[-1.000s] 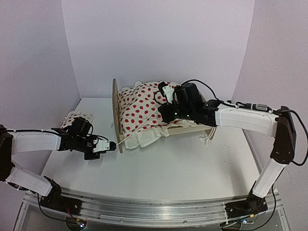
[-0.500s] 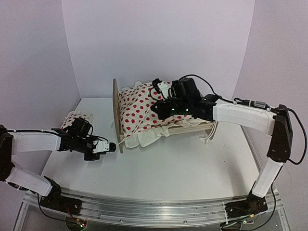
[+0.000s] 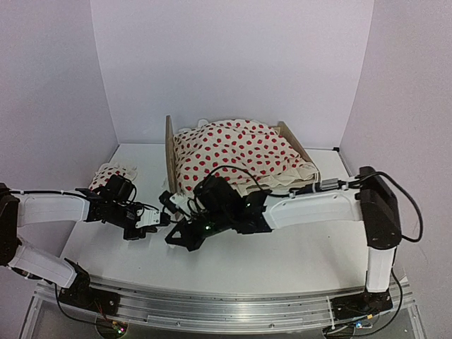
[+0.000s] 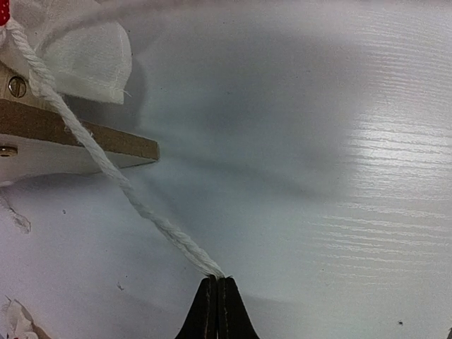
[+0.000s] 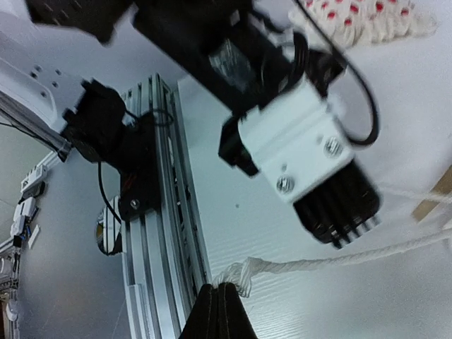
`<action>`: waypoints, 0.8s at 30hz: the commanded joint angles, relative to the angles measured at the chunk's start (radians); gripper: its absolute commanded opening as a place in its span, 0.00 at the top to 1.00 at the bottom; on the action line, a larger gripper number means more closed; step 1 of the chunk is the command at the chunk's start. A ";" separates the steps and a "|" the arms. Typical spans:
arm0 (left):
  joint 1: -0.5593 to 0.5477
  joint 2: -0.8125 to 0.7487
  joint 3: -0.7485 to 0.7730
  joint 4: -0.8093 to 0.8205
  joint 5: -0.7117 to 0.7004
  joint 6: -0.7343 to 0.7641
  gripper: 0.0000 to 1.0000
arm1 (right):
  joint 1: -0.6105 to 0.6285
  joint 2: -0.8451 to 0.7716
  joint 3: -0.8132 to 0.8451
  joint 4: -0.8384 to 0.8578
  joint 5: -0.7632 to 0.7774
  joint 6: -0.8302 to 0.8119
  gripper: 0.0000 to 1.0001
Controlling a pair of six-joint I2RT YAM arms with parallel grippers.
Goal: Set up the pet bed
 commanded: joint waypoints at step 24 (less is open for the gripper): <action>-0.431 -0.103 0.379 -0.145 0.024 -0.198 0.47 | -0.677 -0.499 -0.089 -0.698 0.510 0.251 0.47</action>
